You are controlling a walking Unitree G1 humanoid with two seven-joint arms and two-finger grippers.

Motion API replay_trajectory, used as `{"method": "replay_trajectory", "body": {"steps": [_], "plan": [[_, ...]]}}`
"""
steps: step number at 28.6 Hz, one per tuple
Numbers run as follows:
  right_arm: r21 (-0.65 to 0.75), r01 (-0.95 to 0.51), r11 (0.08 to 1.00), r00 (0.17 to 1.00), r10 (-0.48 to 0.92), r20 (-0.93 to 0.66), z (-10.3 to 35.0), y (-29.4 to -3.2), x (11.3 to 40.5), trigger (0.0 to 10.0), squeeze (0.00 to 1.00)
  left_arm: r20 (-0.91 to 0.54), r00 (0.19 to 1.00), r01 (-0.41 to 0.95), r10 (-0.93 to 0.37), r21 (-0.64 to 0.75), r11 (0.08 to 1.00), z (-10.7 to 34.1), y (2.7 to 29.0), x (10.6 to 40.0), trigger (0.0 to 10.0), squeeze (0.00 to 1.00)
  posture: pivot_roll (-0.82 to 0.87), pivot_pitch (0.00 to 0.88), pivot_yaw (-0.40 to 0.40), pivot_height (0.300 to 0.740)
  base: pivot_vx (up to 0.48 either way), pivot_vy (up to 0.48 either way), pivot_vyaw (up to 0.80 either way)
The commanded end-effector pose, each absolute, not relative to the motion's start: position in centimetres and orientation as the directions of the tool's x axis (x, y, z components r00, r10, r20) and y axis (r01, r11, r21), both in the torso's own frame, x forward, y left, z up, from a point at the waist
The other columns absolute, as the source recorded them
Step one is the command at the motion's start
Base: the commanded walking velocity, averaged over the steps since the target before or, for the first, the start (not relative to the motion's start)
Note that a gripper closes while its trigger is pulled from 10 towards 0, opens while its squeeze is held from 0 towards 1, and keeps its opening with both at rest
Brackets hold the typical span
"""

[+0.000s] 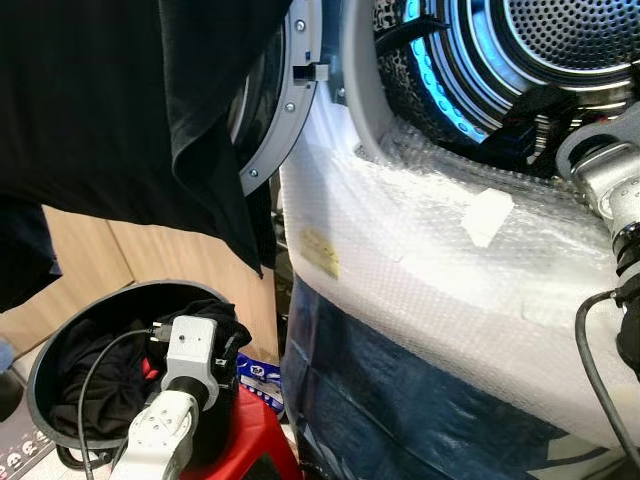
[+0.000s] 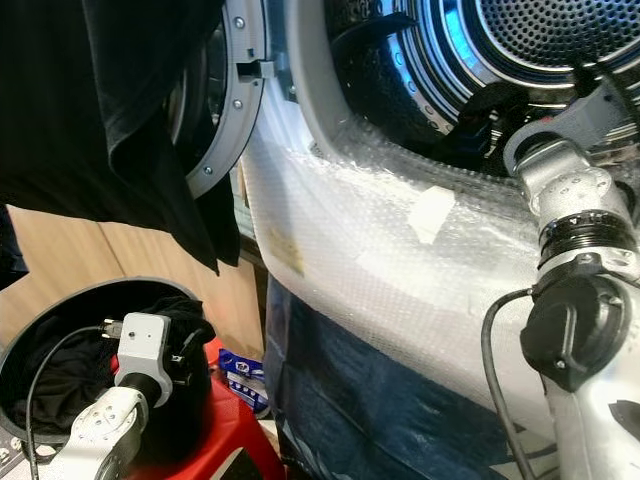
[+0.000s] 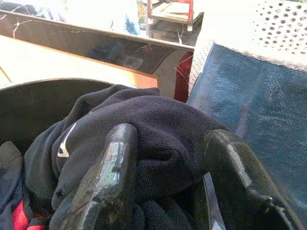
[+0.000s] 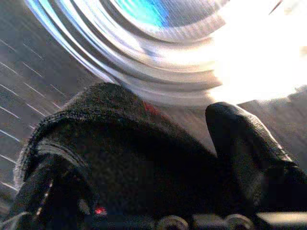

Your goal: Clothes washing

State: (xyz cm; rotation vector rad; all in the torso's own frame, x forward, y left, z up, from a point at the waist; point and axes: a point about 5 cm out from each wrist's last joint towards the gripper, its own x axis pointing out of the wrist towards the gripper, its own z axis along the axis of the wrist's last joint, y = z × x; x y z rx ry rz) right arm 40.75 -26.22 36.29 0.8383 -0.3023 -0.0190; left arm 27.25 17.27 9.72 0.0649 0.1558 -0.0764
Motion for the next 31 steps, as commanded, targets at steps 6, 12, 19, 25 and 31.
{"method": "replay_trajectory", "body": {"steps": [6,12,19,25,31], "plan": [[0.709,-0.298,0.640,0.848,-0.164,0.505,40.4,-27.1,39.3,10.0,0.00,-0.182,0.980,0.094,-0.082,0.057,0.994,9.3,16.9,27.0,10.0,0.00,0.01,0.000,-0.016,0.740,0.000,0.000,0.00],[0.558,-0.066,0.827,0.947,-0.125,0.297,36.5,-25.6,40.8,10.0,0.00,-0.189,0.978,0.103,-0.089,0.068,0.992,9.3,17.0,27.0,10.0,0.00,0.02,0.000,-0.008,0.740,0.000,0.000,0.00],[0.521,-0.159,0.839,0.835,-0.168,0.524,41.1,-26.0,39.4,10.0,0.00,-0.183,0.979,0.108,-0.094,0.066,0.992,9.4,16.8,27.2,10.0,0.00,0.01,0.000,-0.009,0.740,0.000,0.000,0.00],[0.162,0.183,0.970,0.965,-0.209,0.158,34.9,-25.2,41.3,10.0,0.00,-0.183,0.979,0.108,-0.095,0.063,0.992,9.4,16.7,27.2,10.0,0.00,0.01,0.000,-0.015,0.740,0.000,0.000,0.00],[0.296,0.039,0.954,0.935,-0.140,0.327,37.0,-23.8,41.2,10.0,0.00,-0.181,0.979,0.109,-0.096,0.063,0.992,9.4,16.7,27.2,10.0,0.00,0.01,0.000,-0.014,0.740,0.000,0.000,0.00]]}}
